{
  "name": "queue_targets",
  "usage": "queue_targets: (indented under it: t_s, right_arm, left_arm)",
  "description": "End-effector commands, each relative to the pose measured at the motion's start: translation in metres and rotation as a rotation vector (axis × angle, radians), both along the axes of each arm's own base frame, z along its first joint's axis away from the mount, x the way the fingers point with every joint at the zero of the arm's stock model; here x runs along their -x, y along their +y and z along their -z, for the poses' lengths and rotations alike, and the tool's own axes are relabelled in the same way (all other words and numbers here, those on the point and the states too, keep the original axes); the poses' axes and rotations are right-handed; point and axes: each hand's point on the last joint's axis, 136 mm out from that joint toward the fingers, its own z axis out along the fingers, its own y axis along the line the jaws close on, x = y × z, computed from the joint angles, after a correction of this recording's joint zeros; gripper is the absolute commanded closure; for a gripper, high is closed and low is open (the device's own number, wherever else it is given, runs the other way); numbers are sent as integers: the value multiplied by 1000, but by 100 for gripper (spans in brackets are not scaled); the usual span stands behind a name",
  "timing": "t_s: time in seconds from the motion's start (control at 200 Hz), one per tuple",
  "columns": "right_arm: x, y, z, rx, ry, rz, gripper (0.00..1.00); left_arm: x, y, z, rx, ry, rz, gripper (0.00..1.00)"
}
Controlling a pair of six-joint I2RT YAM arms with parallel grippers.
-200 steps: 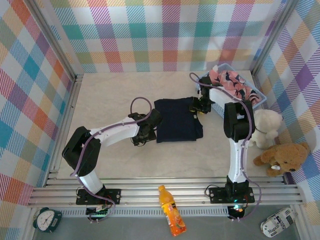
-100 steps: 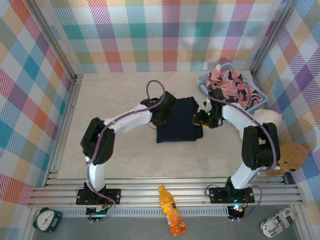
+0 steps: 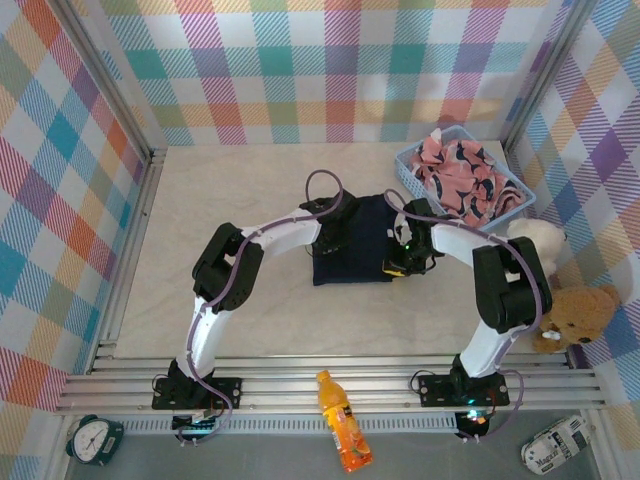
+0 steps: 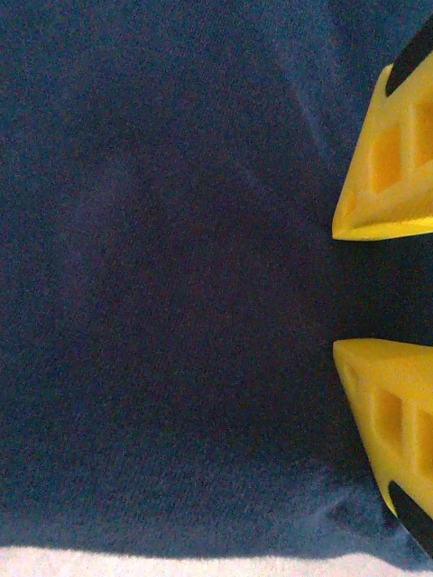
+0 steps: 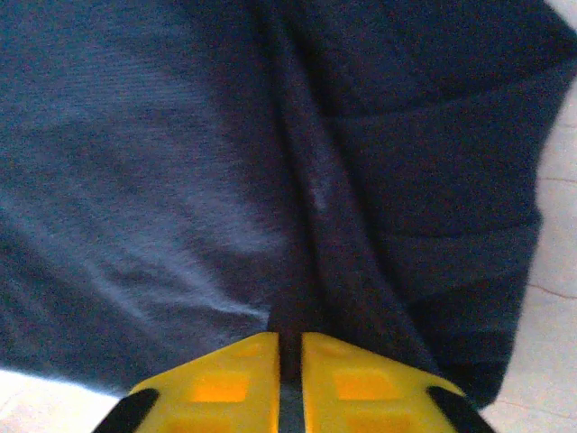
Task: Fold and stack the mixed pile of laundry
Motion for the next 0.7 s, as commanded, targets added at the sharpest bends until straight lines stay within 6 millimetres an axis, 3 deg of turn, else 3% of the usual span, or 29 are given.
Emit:
queue_targets:
  t_s: [0.0,0.03,0.245,0.33,0.435,0.52,0.565,0.695]
  right_arm:
    - [-14,-4,-15,28,-62,-11,95]
    - [-15,-5,-19,32,-75,-16,100]
    - [-15,-16,-57,80,-176,-34,100]
    - [-12,-18,-60,78,-188,-38,100]
    - [-9,-22,-49,105,-164,-46,100]
    - [-14,-27,-48,105,-171,-27,100]
    - [-14,-24,-48,83,-161,-29,100]
    - [-1,-6,-40,-11,-126,-39,70]
  left_arm:
    - [15,19,27,-60,84,-28,64]
    - [16,20,28,-66,90,-25,63]
    - [23,30,36,-118,132,-28,61]
    - [26,29,34,-115,145,-26,57]
    - [27,24,24,-90,153,-30,48]
    - [26,17,10,-66,156,-21,31]
    - [26,14,1,-58,152,-15,27]
    - [24,11,-26,-22,116,-16,22]
